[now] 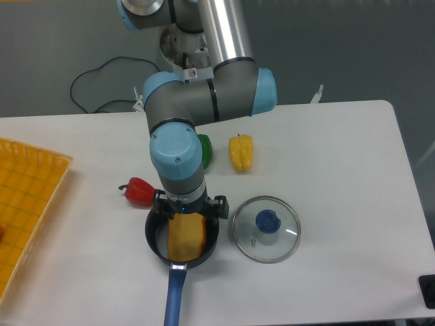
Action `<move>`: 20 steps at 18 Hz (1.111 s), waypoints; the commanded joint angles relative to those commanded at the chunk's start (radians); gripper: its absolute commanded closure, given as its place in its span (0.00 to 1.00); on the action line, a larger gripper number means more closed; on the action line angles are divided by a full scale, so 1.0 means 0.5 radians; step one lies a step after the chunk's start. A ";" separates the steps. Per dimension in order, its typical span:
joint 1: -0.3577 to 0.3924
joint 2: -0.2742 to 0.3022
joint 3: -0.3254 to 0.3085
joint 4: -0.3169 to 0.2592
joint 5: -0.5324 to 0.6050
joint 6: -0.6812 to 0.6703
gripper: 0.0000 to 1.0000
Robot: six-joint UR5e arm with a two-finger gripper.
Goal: Pick up the bread slice
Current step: 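Open the gripper to lay the bread slice flat in the saucepan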
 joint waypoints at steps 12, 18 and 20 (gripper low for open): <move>0.024 0.049 -0.034 0.000 0.245 1.340 0.00; 0.132 0.055 -0.031 0.009 0.212 1.767 0.00; 0.156 0.052 -0.031 0.018 0.209 1.856 0.00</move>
